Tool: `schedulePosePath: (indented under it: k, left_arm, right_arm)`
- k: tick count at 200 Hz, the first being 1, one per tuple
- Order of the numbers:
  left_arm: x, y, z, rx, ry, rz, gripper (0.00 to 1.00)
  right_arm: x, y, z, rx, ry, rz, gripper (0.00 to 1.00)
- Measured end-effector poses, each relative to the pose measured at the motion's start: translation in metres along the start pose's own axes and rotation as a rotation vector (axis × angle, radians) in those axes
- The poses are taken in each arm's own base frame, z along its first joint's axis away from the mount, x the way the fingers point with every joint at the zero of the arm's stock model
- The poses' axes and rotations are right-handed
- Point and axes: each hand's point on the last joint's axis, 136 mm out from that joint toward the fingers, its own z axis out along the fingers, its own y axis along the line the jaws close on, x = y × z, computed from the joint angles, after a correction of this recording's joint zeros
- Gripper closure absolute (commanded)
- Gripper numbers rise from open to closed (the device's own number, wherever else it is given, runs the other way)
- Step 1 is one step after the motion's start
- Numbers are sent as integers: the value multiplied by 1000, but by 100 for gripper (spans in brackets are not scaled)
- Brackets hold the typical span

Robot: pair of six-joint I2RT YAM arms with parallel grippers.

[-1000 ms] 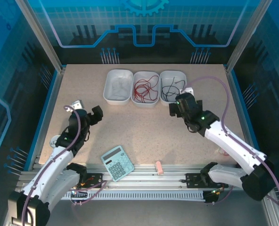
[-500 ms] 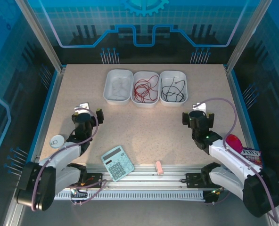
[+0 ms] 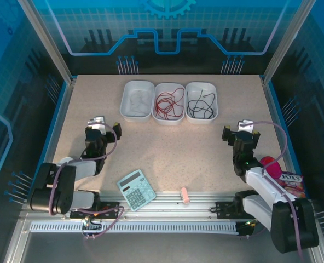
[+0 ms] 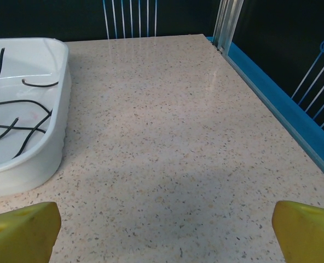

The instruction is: Untangle the cables

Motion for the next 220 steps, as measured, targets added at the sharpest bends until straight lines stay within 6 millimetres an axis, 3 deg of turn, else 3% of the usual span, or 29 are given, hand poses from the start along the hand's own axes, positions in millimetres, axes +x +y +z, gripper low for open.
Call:
schedulePosePath:
  k: [22, 58, 82, 111, 148, 202, 220]
  left_arm:
    - [2, 0, 7, 24, -21, -9, 1]
    - [28, -4, 18, 85, 31, 3, 1]
    - [24, -11, 25, 124, 53, 7, 1]
    - [5, -14, 35, 137, 28, 4, 1]
    - [13, -13, 35, 133, 60, 4, 1]
    - [15, -13, 35, 134, 71, 4, 1]
    - [15, -13, 35, 134, 71, 4, 1]
  right_arm:
    - [3, 6, 7, -24, 4, 1, 0]
    - [8, 16, 19, -66, -10, -7, 0]
    - [13, 19, 26, -84, -29, -19, 0]
    - [20, 18, 34, -88, -42, -13, 0]
    - [32, 28, 48, -134, -20, -27, 0]
    - [16, 42, 52, -212, -77, -21, 0]
    - [27, 49, 56, -249, -60, -43, 0]
